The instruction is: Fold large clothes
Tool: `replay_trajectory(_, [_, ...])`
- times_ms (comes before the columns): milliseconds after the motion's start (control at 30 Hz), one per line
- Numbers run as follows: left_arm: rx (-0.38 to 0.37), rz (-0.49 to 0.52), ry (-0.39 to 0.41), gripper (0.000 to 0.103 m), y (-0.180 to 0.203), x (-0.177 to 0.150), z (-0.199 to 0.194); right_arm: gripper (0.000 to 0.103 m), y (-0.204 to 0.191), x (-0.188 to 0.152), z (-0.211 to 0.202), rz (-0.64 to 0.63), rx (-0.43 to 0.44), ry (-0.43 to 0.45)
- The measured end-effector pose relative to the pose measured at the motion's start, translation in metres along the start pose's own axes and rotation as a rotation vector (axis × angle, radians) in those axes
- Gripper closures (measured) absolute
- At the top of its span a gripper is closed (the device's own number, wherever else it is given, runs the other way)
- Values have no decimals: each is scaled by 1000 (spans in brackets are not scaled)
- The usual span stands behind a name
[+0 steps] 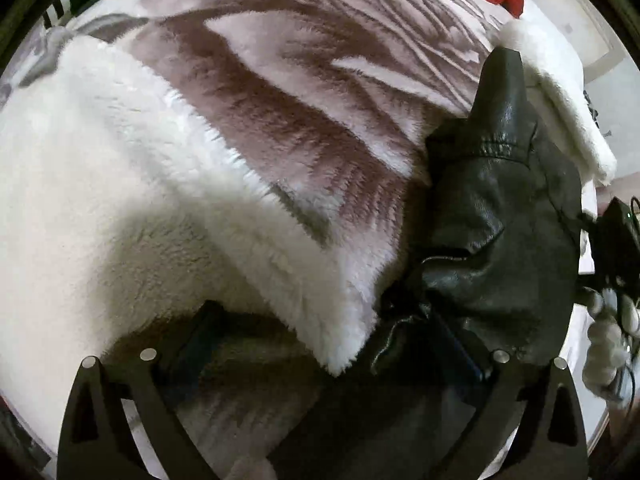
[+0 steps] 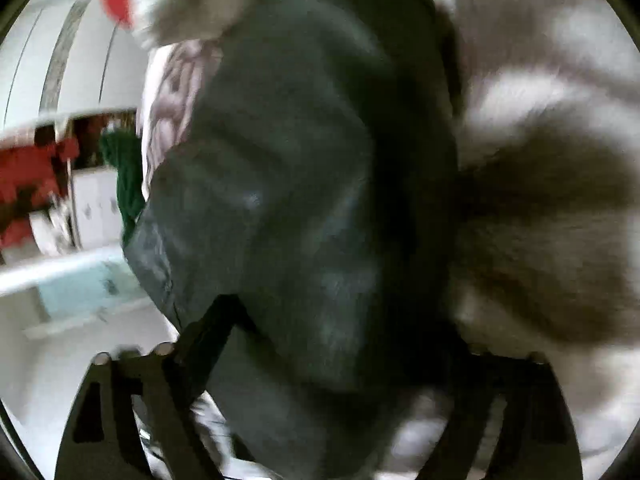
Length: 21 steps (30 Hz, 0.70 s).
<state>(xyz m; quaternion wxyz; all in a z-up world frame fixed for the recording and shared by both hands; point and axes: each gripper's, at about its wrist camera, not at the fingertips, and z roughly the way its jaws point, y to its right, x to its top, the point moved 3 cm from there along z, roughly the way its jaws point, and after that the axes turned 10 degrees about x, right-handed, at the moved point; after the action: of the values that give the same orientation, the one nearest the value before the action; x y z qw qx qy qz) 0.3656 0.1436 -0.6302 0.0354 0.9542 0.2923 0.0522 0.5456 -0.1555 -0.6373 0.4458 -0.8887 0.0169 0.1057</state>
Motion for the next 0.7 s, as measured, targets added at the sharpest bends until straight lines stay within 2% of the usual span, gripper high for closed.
replay_trajectory(33, [4,-11,3,0,-2,-2,-5,14,-1,2,1,9,42,12])
replay_trajectory(67, [1,-26,7,0,-4,-4,-11,34,-1,3,-2,18,72,20])
replay_trajectory(100, [-3,-41,9,0,-6,-7,-17,59,0,1,-6,13,63,25])
replay_trajectory(133, [-10,-50,15,0,-6,-9,-24,68,1,-2,-11,2,62,31])
replay_trajectory(167, [-9,-54,23,0,-6,-12,-31,84,4,-9,-22,10,101,48])
replay_trajectory(200, [-3,-55,36,0,-5,-15,-38,86,7,-16,-34,28,140,68])
replay_trajectory(300, [-4,-57,84,0,-4,-28,-70,87,10,-54,-91,58,113,218])
replay_trajectory(367, [-19,-68,98,0,-8,-40,-88,87,30,-88,-137,160,124,336])
replay_trajectory(433, [-21,-66,102,0,0,-49,-97,87,52,-121,-182,227,92,427])
replay_trajectory(467, [-14,-62,101,0,3,-57,-101,85,67,-141,-204,257,47,470])
replay_trajectory(533, [5,-58,91,0,9,-73,-103,70,98,-168,-228,317,-44,467])
replay_trajectory(567, [15,-61,75,0,16,-80,-100,61,121,-181,-233,395,-71,418])
replay_trajectory(600, [16,-63,63,0,19,-86,-100,57,136,-192,-235,467,-54,381])
replay_trajectory(700, [12,-69,28,0,34,-115,-102,56,161,-220,-253,568,-27,320])
